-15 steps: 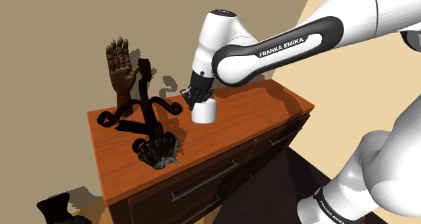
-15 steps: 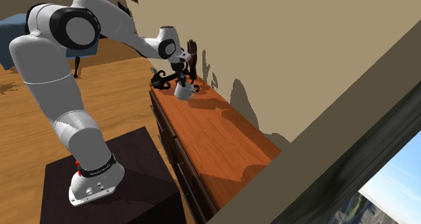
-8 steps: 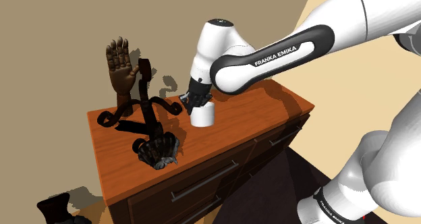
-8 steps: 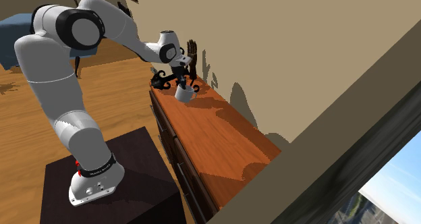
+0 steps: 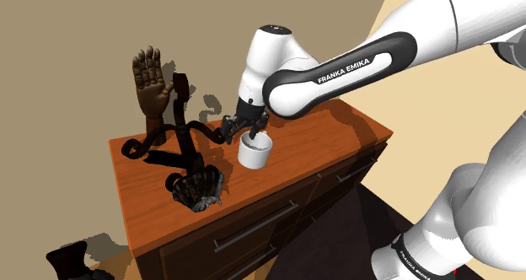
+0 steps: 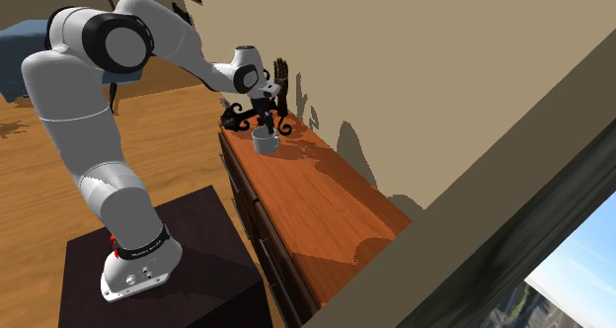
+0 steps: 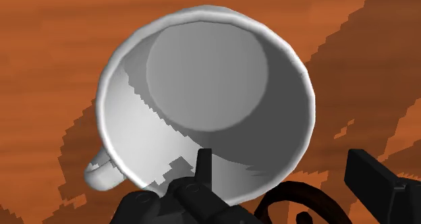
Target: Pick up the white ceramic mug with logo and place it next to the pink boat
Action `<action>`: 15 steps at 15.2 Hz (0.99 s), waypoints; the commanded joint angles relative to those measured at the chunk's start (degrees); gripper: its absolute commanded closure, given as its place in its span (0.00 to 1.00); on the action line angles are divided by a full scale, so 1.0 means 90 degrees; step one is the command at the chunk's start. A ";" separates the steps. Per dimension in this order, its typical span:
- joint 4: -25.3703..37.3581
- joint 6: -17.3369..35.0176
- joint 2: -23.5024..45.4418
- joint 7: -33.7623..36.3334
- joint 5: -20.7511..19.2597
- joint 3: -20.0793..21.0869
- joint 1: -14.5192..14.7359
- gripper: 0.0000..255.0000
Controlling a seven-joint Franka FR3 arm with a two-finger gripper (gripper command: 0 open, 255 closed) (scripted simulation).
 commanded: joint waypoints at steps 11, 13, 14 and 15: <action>0.0196 -0.0723 -0.0535 -0.0129 0.0193 0.0039 0.0007 0.00; 0.0196 -0.0723 -0.0535 -0.0129 0.0193 0.0039 0.0007 0.00; 0.0196 -0.0723 -0.0535 -0.0129 0.0193 0.0039 0.0007 0.00; 0.0196 -0.0723 -0.0535 -0.0129 0.0193 0.0039 0.0007 0.00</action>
